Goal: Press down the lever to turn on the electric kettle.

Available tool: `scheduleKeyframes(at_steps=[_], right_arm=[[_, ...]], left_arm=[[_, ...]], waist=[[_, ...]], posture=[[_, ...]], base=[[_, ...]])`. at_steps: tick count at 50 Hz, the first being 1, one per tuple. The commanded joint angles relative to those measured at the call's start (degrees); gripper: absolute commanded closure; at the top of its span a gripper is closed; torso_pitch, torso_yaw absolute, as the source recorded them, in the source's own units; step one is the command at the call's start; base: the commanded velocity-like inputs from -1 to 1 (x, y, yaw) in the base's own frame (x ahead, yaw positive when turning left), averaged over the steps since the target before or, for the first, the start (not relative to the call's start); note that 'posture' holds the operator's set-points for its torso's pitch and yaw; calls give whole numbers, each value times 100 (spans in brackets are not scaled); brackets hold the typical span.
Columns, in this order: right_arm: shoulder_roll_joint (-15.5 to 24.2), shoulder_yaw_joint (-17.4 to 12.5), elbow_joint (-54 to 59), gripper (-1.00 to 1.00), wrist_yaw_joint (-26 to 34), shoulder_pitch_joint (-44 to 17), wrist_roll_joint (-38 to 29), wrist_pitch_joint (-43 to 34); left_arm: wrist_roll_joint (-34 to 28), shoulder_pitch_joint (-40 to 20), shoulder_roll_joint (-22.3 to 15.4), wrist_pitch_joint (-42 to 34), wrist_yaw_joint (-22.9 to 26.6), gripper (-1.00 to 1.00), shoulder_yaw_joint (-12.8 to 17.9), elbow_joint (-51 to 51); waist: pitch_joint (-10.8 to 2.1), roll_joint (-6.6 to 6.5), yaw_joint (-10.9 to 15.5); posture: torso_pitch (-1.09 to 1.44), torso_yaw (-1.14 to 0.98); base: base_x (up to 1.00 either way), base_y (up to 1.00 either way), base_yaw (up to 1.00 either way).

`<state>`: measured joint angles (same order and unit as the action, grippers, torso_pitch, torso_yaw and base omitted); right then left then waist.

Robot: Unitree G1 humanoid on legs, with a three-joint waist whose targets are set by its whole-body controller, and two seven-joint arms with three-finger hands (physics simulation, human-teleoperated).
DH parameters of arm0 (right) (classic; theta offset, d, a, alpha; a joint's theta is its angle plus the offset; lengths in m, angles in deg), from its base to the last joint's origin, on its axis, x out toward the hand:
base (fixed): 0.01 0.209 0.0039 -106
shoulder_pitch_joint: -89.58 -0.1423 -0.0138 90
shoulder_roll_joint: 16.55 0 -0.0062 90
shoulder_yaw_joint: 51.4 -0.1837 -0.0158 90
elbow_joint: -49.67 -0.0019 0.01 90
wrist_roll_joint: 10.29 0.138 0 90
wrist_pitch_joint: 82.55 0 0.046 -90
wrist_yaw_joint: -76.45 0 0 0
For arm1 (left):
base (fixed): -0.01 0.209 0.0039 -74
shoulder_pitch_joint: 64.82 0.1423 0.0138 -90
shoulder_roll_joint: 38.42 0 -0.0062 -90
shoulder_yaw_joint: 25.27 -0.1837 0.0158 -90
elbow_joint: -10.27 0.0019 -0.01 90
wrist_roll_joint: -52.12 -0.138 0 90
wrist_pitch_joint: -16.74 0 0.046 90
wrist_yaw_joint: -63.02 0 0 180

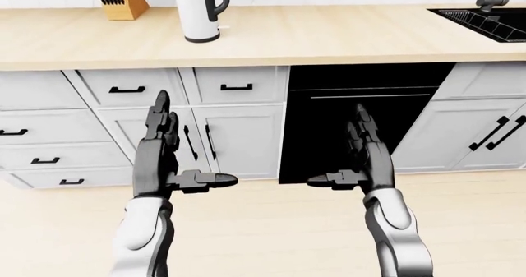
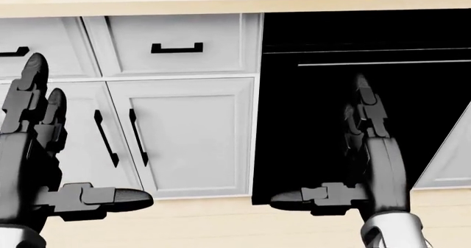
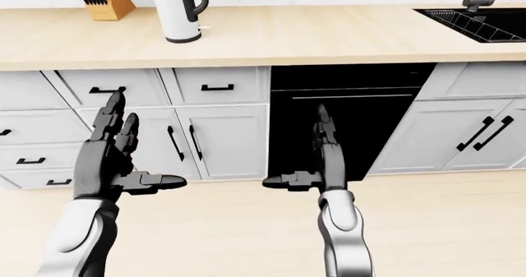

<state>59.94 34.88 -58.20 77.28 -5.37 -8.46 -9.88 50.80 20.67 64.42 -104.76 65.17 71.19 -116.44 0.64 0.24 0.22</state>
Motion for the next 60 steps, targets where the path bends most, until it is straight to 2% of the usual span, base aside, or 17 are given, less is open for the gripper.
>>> scheduleKeyframes(at_steps=[1, 4, 6, 14, 21, 25, 29, 30, 33, 37, 41, 51, 53, 55, 56, 59, 60], right_arm=[[11, 31, -297, -100, 26, -34, -134, 251], [9, 67, -261, -100, -11, -78, -373, 198], [-1, 41, -228, -100, -14, -92, -397, 207], [-32, 61, -357, -100, -27, -102, -524, 112], [-45, 89, -406, -100, -41, -96, -544, 77], [-45, 80, -421, -100, -31, -103, -524, 62], [-59, 88, -388, -100, -33, -100, -499, 83], [-63, 83, -392, -100, -28, -99, -473, 84], [-58, 96, -416, -100, -42, -94, -493, 61], [-55, 98, -402, -100, -46, -110, -499, 41], [-42, 91, -367, -100, -32, -131, -504, 35], [-54, 118, -399, -100, -29, -104, -547, 20], [-55, 120, -428, -100, -31, -97, -558, 1], [-54, 116, -426, -100, -31, -106, -563, -5], [-52, 114, -425, -100, -30, -114, -564, -11], [-45, 145, -369, -100, -21, -127, -610, 3], [-50, 142, -389, -100, -16, -126, -609, 6]], left_arm=[[28, -106, -21, -5, 2, -100, 5, -234], [-15, -168, -66, -204, 10, -100, 17, -452], [-14, -161, -68, -177, 24, -100, 45, -440], [-115, -231, -95, -491, 63, -100, 31, -808], [-134, -151, -69, -311, 112, -100, 47, -657], [-161, -65, -38, -143, 113, -100, 6, -575], [-126, -139, -64, -307, 117, -100, 79, -665], [-127, -131, -62, -302, 114, -100, 74, -666], [-138, -129, -65, -312, 109, -100, 65, -681], [-158, -116, -76, -266, 117, -100, 78, -652], [-168, -136, -86, -321, 127, -100, 91, -696], [-179, -54, -82, -207, 154, -100, 140, -665], [-161, -131, -116, -355, 169, -100, 199, -746], [-149, -152, -126, -400, 170, -100, 226, -775], [-152, -156, -129, -405, 166, -100, 228, -775], [-160, -135, -122, -368, 165, -100, 199, -748], [-163, -135, -119, -367, 164, -100, 193, -745]], waist=[[-73, -5, -6], [-152, -38, 8], [-36, -47, 12], [26, -38, 13], [68, -206, 38], [35, -92, 49], [76, 281, 20], [74, 123, 7], [38, 180, 29], [65, 13, 28], [-5, -452, -16], [55, -59, 25], [57, 107, 18], [-36, 444, 6], [4, 302, -25], [128, 258, -45], [42, 215, -11]], posture=[[0, 0], [0, 0], [0, 0], [0, 0], [0, 0], [0, 0], [0, 0], [0, 0], [0, 0], [0, 0], [0, 0], [0, 0], [0, 0], [0, 0], [0, 0], [0, 0], [0, 0]], base=[[0, 0, 0], [0, 0, 2], [0, 0, 10], [0, 0, 10], [0, 0, 17], [0, 0, 24], [0, 0, 23], [0, 0, 23], [0, 0, 23], [0, 0, 23], [0, 0, 24], [0, 0, 23], [0, 0, 23], [0, 0, 24], [0, 0, 23], [0, 0, 16], [0, 0, 0]])
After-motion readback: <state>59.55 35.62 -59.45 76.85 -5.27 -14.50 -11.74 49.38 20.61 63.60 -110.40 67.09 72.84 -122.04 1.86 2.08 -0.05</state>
